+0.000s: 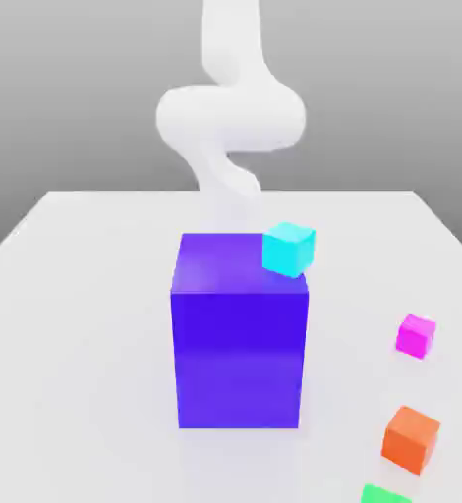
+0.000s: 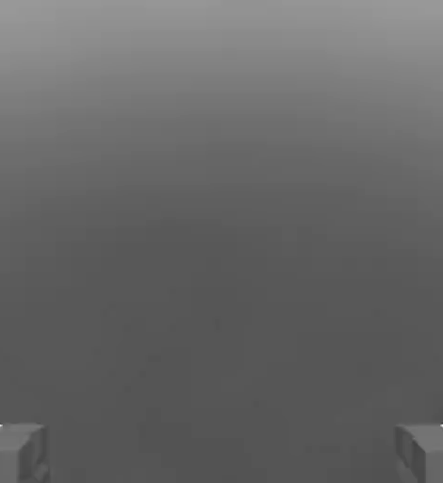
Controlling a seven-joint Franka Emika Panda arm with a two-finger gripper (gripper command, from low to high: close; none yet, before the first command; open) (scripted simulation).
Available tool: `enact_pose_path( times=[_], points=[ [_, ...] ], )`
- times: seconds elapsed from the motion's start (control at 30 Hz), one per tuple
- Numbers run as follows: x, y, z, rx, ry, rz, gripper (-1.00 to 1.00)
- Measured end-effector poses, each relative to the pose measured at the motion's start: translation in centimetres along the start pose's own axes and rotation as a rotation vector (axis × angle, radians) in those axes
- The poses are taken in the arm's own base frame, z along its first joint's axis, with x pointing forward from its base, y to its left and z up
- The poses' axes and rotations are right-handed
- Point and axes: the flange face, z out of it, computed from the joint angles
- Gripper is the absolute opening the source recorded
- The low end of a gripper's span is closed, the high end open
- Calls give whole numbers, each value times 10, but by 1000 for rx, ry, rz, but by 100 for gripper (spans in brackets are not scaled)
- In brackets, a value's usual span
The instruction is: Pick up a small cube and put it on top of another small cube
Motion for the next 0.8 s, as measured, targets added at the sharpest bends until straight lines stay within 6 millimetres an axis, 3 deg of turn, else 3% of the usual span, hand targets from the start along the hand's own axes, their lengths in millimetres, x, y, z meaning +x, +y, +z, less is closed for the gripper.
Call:
enact_pose_path(
  times=[0.1, 0.2, 0.33, 0.43, 0.53, 0.63, 0.8],
  points=[
    [-51, -23, 65, -72, -56, -103, 0],
    [-108, -33, 121, -130, -118, -204, 0],
    [-190, -32, 183, -187, -212, -339, 0],
    [-255, -21, 217, -215, -293, -439, 0],
    [-321, -2, 240, -231, -381, -537, 0],
    [-384, 22, 250, -234, -478, -630, 0],
    [-492, 69, 234, -199, -660, -805, 0]
  ],
)
